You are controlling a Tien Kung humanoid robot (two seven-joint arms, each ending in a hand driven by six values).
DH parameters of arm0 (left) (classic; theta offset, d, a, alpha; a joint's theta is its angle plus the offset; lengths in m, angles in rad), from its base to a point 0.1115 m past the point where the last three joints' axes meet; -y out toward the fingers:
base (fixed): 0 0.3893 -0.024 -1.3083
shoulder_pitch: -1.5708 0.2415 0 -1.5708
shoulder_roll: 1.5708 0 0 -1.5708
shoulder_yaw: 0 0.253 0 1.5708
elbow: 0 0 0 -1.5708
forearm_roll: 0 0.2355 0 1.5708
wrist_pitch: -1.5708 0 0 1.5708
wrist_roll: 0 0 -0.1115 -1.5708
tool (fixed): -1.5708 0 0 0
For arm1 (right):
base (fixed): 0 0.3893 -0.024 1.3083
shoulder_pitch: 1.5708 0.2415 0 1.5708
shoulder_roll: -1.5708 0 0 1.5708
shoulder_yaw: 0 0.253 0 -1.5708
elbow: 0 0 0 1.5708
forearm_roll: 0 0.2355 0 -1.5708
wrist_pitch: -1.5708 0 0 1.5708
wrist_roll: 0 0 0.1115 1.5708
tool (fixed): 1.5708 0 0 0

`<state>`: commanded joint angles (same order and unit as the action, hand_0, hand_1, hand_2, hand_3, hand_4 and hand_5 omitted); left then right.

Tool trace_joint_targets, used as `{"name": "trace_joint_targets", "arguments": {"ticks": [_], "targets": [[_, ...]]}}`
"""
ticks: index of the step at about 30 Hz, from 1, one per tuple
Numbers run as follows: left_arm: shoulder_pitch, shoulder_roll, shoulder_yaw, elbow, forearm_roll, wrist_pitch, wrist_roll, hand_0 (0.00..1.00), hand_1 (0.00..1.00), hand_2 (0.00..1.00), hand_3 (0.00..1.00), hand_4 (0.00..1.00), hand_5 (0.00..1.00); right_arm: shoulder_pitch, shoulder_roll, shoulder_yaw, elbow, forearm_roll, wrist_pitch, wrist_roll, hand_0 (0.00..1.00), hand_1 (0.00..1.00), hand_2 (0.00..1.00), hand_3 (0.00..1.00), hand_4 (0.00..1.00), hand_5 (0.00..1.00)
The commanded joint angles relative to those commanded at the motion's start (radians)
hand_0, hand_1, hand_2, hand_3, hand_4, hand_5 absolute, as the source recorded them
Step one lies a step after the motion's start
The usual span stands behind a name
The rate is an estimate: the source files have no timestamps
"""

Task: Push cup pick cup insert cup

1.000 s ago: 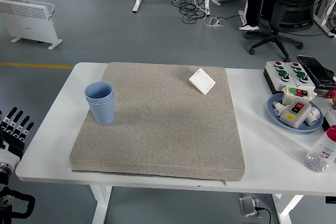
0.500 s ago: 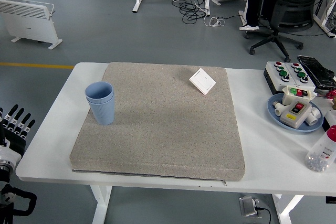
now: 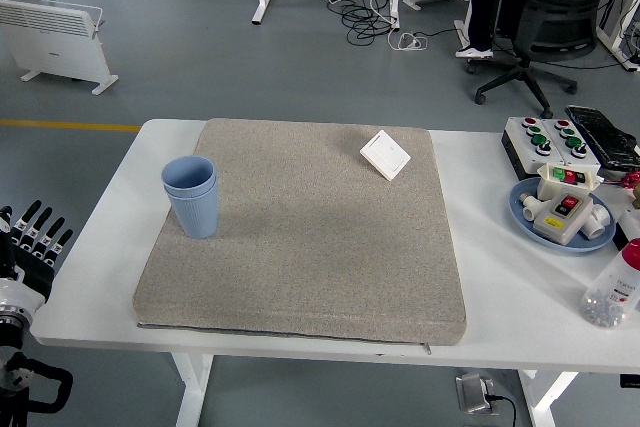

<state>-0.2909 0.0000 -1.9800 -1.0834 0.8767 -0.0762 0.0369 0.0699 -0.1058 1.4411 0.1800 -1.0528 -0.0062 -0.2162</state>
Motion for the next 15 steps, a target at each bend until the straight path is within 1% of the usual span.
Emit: {"name": "trace_joint_targets", "arguments": {"ticks": [1, 3, 4, 5, 7, 10, 11, 13, 15], "targets": [[-0.011, 0.0, -0.008, 0.002, 0.004, 0.001, 0.0, 0.812, 0.839, 0.891, 0.815, 0.566, 0.998, 0.014, 0.002, 0.008, 0.0, -0.012, -0.002, -0.009, 0.777, 0.686, 0.713, 0.578, 0.14, 0.496], [-0.014, 0.0, -0.011, 0.003, 0.005, 0.001, -0.001, 0.812, 0.839, 0.891, 0.815, 0.566, 0.998, 0.019, 0.002, 0.011, 0.0, -0.017, -0.003, -0.012, 0.777, 0.686, 0.713, 0.578, 0.14, 0.496], [-0.026, 0.0, -0.012, 0.007, 0.012, -0.001, -0.001, 0.812, 0.839, 0.891, 0.815, 0.566, 0.998, 0.03, -0.002, -0.008, 0.0, -0.018, -0.002, -0.014, 0.777, 0.686, 0.713, 0.578, 0.14, 0.496], [-0.041, 0.0, -0.013, 0.011, 0.02, -0.003, -0.001, 0.812, 0.839, 0.891, 0.815, 0.566, 0.998, 0.041, -0.006, -0.048, 0.0, -0.018, -0.001, -0.015, 0.777, 0.686, 0.713, 0.578, 0.14, 0.496], [-0.056, 0.0, -0.017, 0.019, 0.018, -0.004, 0.0, 0.811, 0.84, 0.892, 0.815, 0.566, 0.998, 0.039, -0.005, -0.035, 0.0, -0.032, -0.004, -0.017, 0.777, 0.685, 0.717, 0.579, 0.14, 0.493], [-0.065, 0.0, -0.013, 0.03, 0.017, -0.004, -0.004, 0.811, 0.84, 0.892, 0.815, 0.566, 0.998, 0.024, 0.0, 0.017, 0.0, -0.018, -0.011, -0.005, 0.777, 0.685, 0.717, 0.579, 0.14, 0.493], [-0.064, 0.0, -0.007, 0.032, 0.018, -0.004, -0.004, 0.811, 0.84, 0.892, 0.815, 0.566, 0.998, 0.024, -0.001, 0.019, 0.0, -0.011, -0.01, -0.002, 0.777, 0.685, 0.717, 0.579, 0.14, 0.493], [-0.06, 0.0, -0.006, 0.032, 0.02, -0.007, -0.003, 0.81, 0.84, 0.892, 0.814, 0.567, 0.998, 0.024, -0.002, 0.009, 0.0, 0.006, -0.009, 0.0, 0.776, 0.687, 0.717, 0.578, 0.142, 0.492], [-0.078, 0.0, -0.013, 0.03, 0.026, -0.007, -0.005, 0.81, 0.84, 0.892, 0.814, 0.567, 0.998, 0.05, -0.006, -0.028, 0.0, 0.048, -0.011, -0.005, 0.776, 0.687, 0.717, 0.578, 0.142, 0.492]]}}
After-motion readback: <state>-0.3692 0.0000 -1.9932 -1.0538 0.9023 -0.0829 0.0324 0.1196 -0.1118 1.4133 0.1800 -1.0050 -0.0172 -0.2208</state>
